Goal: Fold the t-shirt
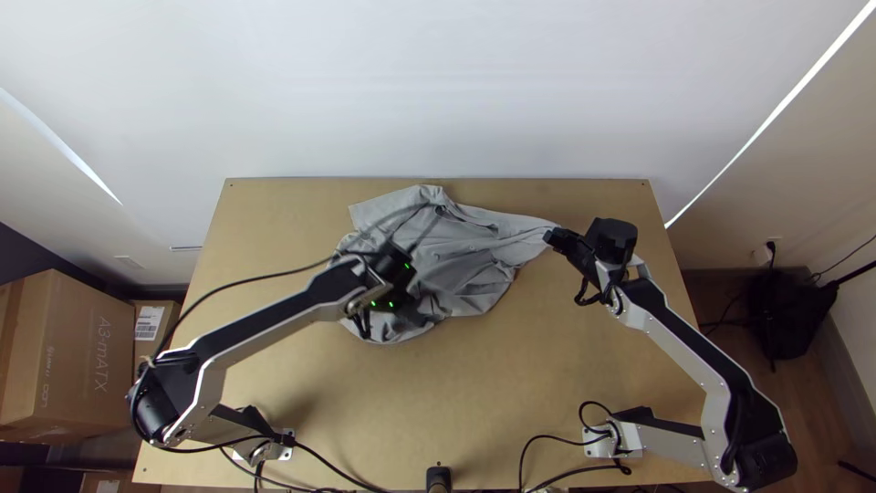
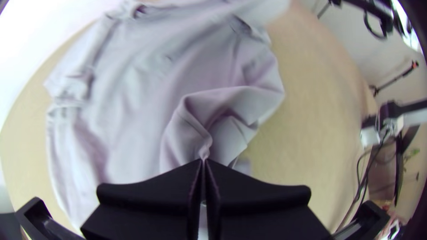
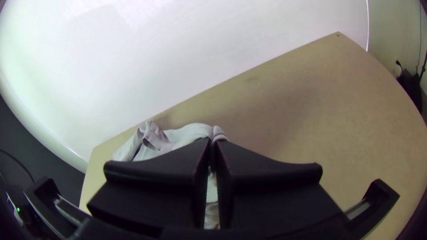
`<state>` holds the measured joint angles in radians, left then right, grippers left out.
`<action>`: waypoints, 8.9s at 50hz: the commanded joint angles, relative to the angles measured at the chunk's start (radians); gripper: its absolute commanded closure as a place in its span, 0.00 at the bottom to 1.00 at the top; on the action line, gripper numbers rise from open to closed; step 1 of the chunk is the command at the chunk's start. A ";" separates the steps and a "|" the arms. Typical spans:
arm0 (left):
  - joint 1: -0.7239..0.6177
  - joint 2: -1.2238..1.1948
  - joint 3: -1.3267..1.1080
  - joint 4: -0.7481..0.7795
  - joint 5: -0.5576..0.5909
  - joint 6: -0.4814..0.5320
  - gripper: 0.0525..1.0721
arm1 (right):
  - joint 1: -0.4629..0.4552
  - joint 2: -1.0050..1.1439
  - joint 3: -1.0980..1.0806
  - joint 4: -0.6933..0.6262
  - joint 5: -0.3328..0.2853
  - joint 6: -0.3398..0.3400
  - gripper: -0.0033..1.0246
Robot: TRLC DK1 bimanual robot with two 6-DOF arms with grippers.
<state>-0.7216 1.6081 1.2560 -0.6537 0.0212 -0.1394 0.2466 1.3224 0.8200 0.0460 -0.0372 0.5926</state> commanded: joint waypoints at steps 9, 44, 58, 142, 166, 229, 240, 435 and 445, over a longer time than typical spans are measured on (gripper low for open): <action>0.257 -0.122 0.146 0.062 -0.004 0.029 0.98 | -0.017 0.003 0.338 -0.331 -0.040 -0.048 0.98; 0.596 -0.163 0.592 0.058 0.003 0.020 0.98 | -0.102 0.509 1.489 -1.077 -0.121 0.027 0.98; 0.700 -0.137 0.819 0.106 -0.010 0.020 0.98 | -0.127 0.403 1.489 -0.796 -0.119 -0.149 0.98; 0.771 -1.074 -0.527 0.290 0.033 -0.071 0.98 | 0.054 -0.663 -0.143 -0.163 -0.150 -0.175 0.98; 0.788 -0.375 -0.560 0.806 0.069 -0.025 0.98 | 0.006 0.080 -0.081 0.281 -0.148 -0.168 0.98; 0.778 0.507 0.299 0.980 0.008 -0.055 0.04 | -0.064 0.776 0.605 0.377 0.028 -0.192 0.29; 0.786 0.381 0.280 0.921 0.008 -0.089 0.04 | -0.087 0.716 0.613 0.351 0.026 -0.182 0.11; 0.688 -0.560 -0.622 -0.492 0.075 0.868 0.11 | -0.132 -0.054 -0.203 -0.765 -0.340 -0.363 0.97; 0.600 -0.470 -0.639 -0.389 0.089 0.779 0.20 | -0.133 -0.066 -0.209 -0.767 -0.340 -0.361 0.97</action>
<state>-0.0925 1.0954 0.6472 -1.0782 0.1013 0.6819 0.1211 1.2846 0.6399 -0.7181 -0.3817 0.2302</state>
